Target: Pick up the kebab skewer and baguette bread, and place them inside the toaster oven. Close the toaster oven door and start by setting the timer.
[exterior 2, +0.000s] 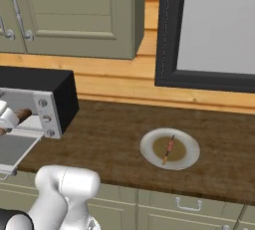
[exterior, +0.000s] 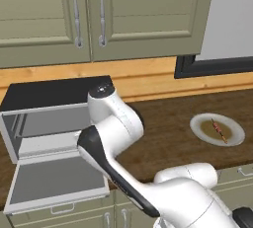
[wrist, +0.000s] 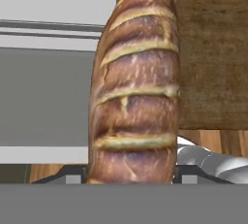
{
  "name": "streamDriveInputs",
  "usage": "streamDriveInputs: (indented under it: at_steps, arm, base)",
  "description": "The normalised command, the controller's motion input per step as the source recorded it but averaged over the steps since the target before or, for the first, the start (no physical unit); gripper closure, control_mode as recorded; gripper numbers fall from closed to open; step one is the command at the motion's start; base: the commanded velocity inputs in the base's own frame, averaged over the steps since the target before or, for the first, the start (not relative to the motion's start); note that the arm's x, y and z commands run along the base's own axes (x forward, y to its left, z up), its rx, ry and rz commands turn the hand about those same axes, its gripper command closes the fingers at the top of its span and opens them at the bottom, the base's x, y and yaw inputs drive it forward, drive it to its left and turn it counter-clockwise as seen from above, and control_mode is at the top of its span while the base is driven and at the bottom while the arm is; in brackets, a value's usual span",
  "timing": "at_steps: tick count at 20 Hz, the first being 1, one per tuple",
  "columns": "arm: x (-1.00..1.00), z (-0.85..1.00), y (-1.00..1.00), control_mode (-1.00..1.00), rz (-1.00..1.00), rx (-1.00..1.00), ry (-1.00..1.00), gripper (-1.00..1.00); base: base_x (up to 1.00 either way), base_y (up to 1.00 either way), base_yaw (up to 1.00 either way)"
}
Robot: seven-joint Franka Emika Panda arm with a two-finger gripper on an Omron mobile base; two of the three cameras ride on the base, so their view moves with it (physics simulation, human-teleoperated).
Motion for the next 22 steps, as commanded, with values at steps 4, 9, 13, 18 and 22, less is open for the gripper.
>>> streamDriveInputs:
  at_steps: [4,9,13,18,22]
  arm:
    - [0.23,-0.37,0.38,-1.0,0.13,0.0,-0.17,1.0]
    - [0.29,-0.57,0.01,-1.0,0.12,0.0,-0.28,1.0]
    - [0.29,-0.1,0.01,-1.0,0.01,0.0,-0.23,1.0]
    - [0.49,0.0,0.19,-1.0,0.0,0.0,-0.04,1.0]
    - [0.23,0.0,0.52,-1.0,0.0,0.0,0.1,1.0]
  base:
    - [0.0,0.0,0.0]
    - [0.0,0.0,0.0]
    - [0.0,0.0,0.0]
    - [0.0,0.0,0.0]
    - [0.0,0.0,0.0]
